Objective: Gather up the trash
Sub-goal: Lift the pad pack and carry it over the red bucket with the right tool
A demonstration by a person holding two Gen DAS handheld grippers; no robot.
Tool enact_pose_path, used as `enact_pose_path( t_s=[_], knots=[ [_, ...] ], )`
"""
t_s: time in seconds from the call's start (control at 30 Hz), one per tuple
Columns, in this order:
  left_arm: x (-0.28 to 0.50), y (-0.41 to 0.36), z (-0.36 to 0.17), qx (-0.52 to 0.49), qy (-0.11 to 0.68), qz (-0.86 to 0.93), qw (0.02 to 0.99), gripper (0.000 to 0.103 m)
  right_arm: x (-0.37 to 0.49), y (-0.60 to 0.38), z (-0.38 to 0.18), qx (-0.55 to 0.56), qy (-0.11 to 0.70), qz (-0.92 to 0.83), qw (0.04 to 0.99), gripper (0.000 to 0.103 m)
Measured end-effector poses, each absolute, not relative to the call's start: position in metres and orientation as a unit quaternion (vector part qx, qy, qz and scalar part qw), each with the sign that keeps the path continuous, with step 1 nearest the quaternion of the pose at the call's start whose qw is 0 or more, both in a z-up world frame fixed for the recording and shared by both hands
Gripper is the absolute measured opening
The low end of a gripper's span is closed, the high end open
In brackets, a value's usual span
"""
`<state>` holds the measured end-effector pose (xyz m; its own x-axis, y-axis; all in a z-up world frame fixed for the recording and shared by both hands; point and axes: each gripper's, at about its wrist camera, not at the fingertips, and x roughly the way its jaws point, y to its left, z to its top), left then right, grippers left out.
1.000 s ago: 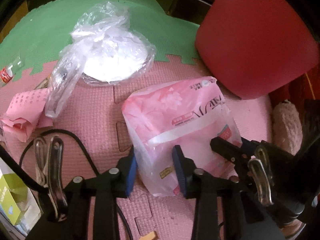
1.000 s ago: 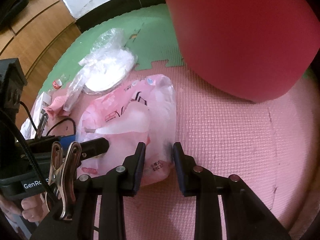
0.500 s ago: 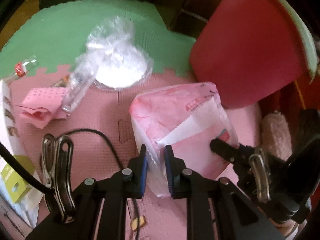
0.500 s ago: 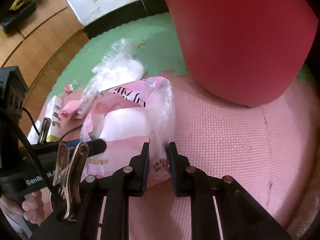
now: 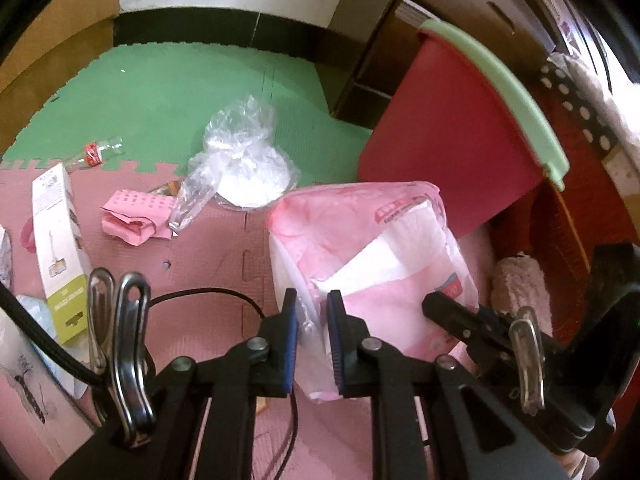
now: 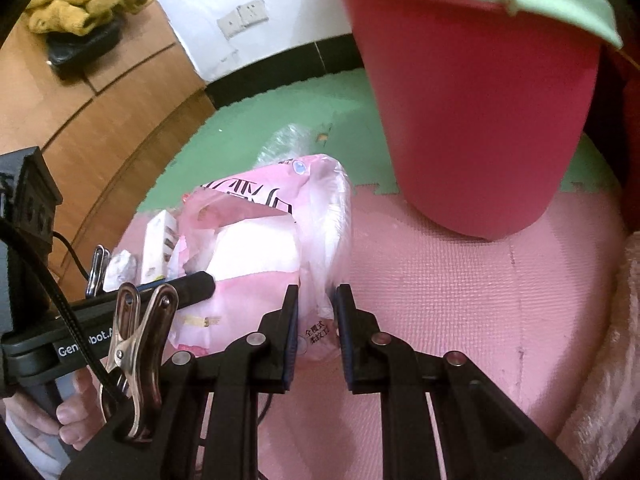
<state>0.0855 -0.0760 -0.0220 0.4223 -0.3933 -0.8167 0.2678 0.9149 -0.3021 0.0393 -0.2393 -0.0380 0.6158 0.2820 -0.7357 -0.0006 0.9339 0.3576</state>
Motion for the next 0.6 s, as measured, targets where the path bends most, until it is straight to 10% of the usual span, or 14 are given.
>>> enact_pose_path(
  t_s=[0.6],
  knots=[
    [0.027, -0.088, 0.060, -0.037, 0.423, -0.200, 0.883, 0.014, -0.014, -0.249, 0.032, 0.169, 0.357, 0.089, 0.914, 0.018]
  ],
)
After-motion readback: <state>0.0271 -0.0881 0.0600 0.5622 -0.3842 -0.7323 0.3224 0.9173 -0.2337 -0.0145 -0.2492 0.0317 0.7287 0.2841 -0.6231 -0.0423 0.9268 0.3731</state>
